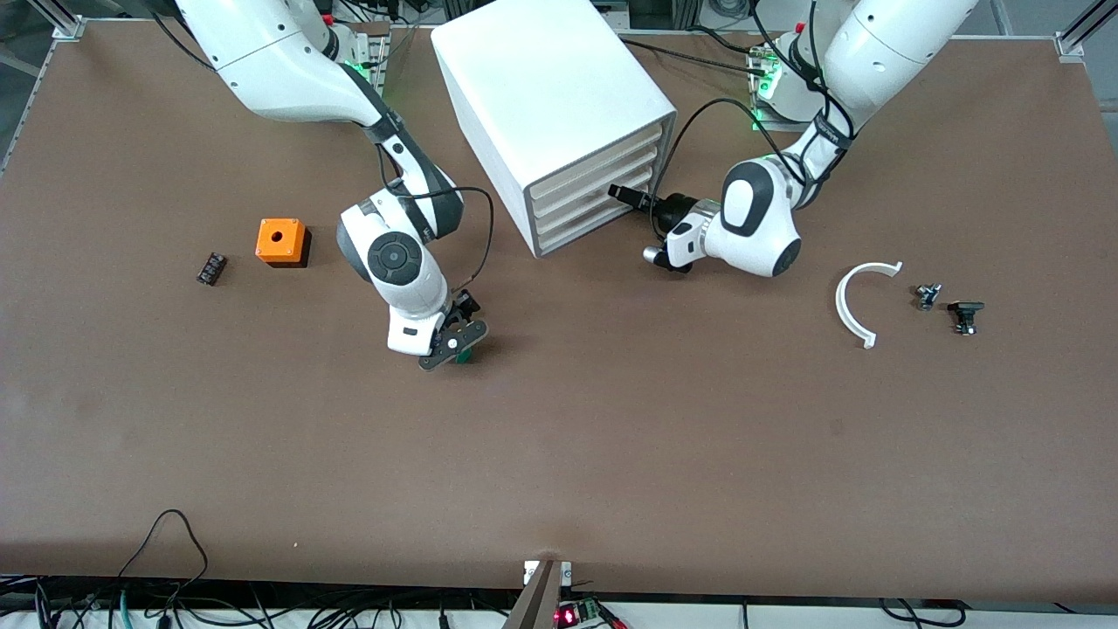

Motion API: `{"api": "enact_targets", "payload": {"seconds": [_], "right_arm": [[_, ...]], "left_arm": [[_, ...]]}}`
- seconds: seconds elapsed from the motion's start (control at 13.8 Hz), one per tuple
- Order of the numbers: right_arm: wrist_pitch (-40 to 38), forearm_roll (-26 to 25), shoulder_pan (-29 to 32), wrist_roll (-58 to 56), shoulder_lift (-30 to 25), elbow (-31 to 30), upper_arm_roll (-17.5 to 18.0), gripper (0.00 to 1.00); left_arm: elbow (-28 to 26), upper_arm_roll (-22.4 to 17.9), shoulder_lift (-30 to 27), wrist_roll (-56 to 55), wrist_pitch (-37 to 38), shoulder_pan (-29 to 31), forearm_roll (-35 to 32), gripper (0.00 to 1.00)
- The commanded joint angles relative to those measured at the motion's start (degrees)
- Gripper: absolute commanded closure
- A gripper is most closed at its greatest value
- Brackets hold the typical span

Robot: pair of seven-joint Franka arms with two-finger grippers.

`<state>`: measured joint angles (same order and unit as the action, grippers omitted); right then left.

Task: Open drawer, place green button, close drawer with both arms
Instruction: 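Grasp the button with the right gripper while the left gripper opens the drawer, then lift the button with the right gripper while the left gripper draws back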

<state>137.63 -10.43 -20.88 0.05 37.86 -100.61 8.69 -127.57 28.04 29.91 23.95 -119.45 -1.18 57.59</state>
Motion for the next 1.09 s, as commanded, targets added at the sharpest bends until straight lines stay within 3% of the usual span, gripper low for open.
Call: {"api": "enact_targets", "payload": {"seconds": [0.0, 0.22, 0.29, 0.36, 0.51, 0.65, 0.8, 0.87, 0.94, 1.02], "right_arm": [[2.0, -1.0, 0.6, -0.5, 0.4, -1.1, 0.3, 0.0], [4.7, -1.0, 1.0, -0.5, 1.1, -2.4, 0.3, 0.0], [4.9, -1.0, 1.0, -0.5, 1.3, -2.3, 0.3, 0.0], [4.9, -1.0, 1.0, -0.5, 1.4, -2.3, 0.3, 0.08], [4.6, -0.9, 1.2, -0.5, 1.4, -2.1, 0.3, 0.37], [4.6, -0.9, 1.2, 0.5, 1.4, -2.1, 0.3, 0.51], [4.5, -0.7, 1.2, 0.4, 1.2, -1.6, 0.3, 0.64], [4.5, -0.6, 1.2, 0.3, 0.6, -1.5, 0.3, 0.66], [4.4, -0.6, 1.5, 0.1, -0.3, -1.3, 0.2, 0.66], [4.4, -0.6, 2.0, -0.1, -1.1, -1.1, 0.2, 0.66]], "left_arm": [[-0.9, 0.4, 0.2, 1.6, -1.2, -0.5, 1.8, 0.37], [-1.4, 0.4, 0.2, 1.6, -1.2, -0.5, 1.7, 0.98], [-1.4, 0.4, 0.2, 1.6, -1.3, -0.5, 1.7, 1.0], [-1.3, 0.3, 0.2, 1.5, -1.3, -0.3, 1.4, 1.0], [-0.8, -1.0, -0.3, 1.5, -1.3, 0.9, 0.9, 1.0], [2.0, -5.2, -1.0, 1.5, -1.3, 2.8, 0.7, 1.0], [5.4, -8.1, -0.9, 1.6, -1.2, 3.6, -5.2, 1.0], [6.4, -8.2, -0.9, 1.5, -1.2, 4.0, -8.5, 1.0], [6.5, -8.1, -1.1, 0.7, -1.2, 4.5, -9.2, 0.42], [6.4, -8.1, -1.3, 1.6, -1.0, 4.8, -9.4, 0.01]]}}
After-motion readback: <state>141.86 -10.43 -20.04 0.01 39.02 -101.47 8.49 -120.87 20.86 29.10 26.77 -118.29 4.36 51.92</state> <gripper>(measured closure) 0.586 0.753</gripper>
